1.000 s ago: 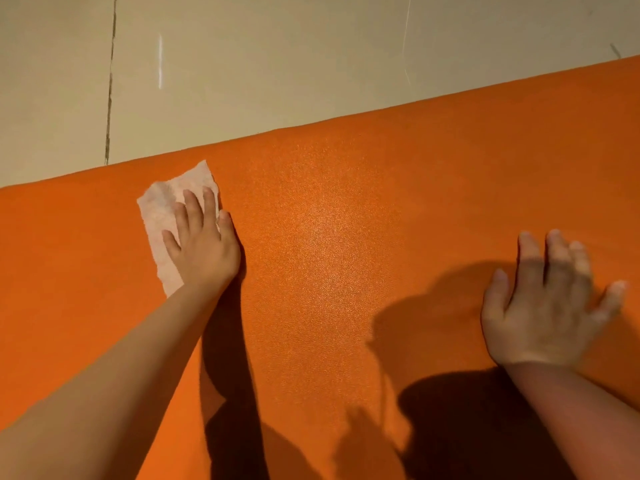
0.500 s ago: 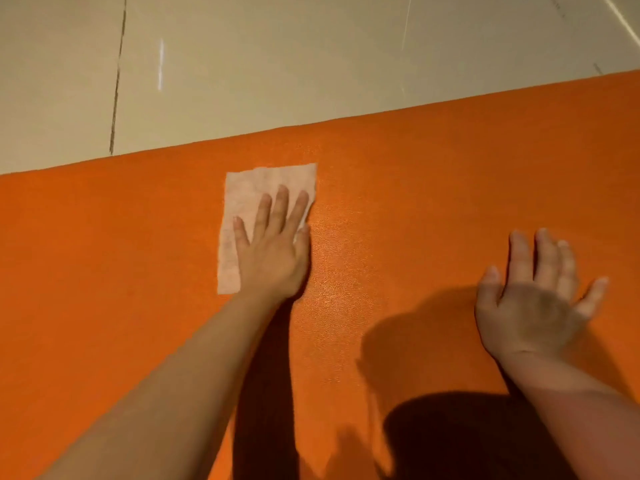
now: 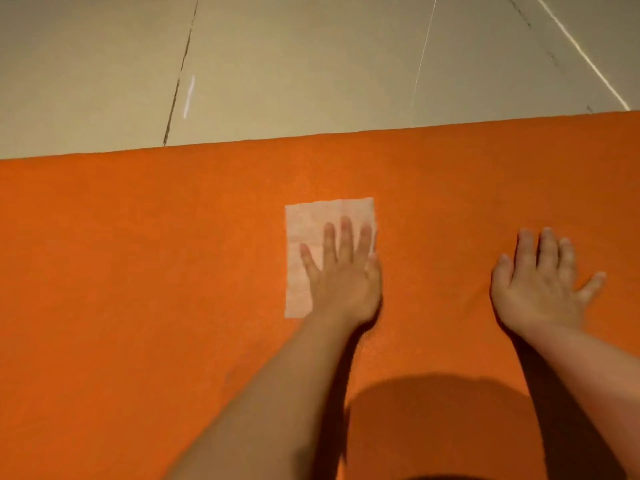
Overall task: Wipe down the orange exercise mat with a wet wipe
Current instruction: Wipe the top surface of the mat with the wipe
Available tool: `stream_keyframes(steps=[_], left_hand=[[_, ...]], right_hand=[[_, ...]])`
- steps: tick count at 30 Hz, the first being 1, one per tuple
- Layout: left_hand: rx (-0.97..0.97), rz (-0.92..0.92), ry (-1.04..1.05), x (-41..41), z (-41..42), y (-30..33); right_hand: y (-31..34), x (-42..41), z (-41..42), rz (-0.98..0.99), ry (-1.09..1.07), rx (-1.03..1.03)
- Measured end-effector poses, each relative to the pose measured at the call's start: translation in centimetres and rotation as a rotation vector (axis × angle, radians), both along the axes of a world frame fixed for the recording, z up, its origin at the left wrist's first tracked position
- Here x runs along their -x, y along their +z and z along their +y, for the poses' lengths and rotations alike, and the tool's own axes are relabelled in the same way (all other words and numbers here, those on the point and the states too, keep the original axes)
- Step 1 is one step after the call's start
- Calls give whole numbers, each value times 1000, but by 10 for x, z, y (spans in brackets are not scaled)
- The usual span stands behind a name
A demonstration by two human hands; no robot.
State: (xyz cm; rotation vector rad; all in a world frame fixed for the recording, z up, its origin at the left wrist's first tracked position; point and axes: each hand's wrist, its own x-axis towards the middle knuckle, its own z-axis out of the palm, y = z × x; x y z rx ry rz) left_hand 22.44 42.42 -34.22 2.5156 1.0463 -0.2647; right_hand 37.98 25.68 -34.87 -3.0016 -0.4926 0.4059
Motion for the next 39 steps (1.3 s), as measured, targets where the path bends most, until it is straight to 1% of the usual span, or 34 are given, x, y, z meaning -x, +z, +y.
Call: stream_keyframes(steps=[2, 3, 5, 8, 12, 16, 18, 21, 23, 24, 25, 27, 29, 32, 35, 37, 39], left_hand=[[5, -8, -279, -21, -52, -1], [-3, -6, -361, -24, -68, -1], [4, 4, -393, -21, -75, 2], [35, 25, -366, 2, -48, 7], [-29, 82, -171, 68, 3, 6], [-17, 120, 113, 156, 56, 9], [-13, 150, 272, 204, 70, 11], [10, 177, 475, 244, 58, 16], [42, 169, 543, 234, 35, 17], [62, 154, 543, 221, 22, 18], [75, 141, 512, 206, 9, 17], [76, 122, 383, 178, -20, 16], [79, 128, 223, 158, -46, 15], [72, 168, -68, 139, -78, 16], [62, 180, -299, 128, -115, 19], [72, 158, -407, 129, -146, 18], [87, 109, -501, 137, -169, 14]], right_hand=[[5, -1, 3, 84, 20, 58], [8, -1, 3, 116, 26, 92], [14, 1, 2, 159, 48, 118], [26, 3, -7, 202, 136, 165], [34, 23, -16, 244, 192, 205], [39, 50, -18, 282, 200, 231], [41, 60, -22, 296, 214, 262], [47, 76, -29, 337, 257, 304], [51, 84, -29, 375, 262, 316], [54, 87, -28, 397, 260, 329], [55, 91, -28, 419, 260, 347], [57, 96, -29, 467, 294, 391], [61, 100, -34, 498, 372, 471], [87, 100, -44, 483, 511, 669], [111, 102, -67, 492, 638, 761], [109, 119, -91, 501, 670, 744], [93, 141, -108, 482, 640, 636]])
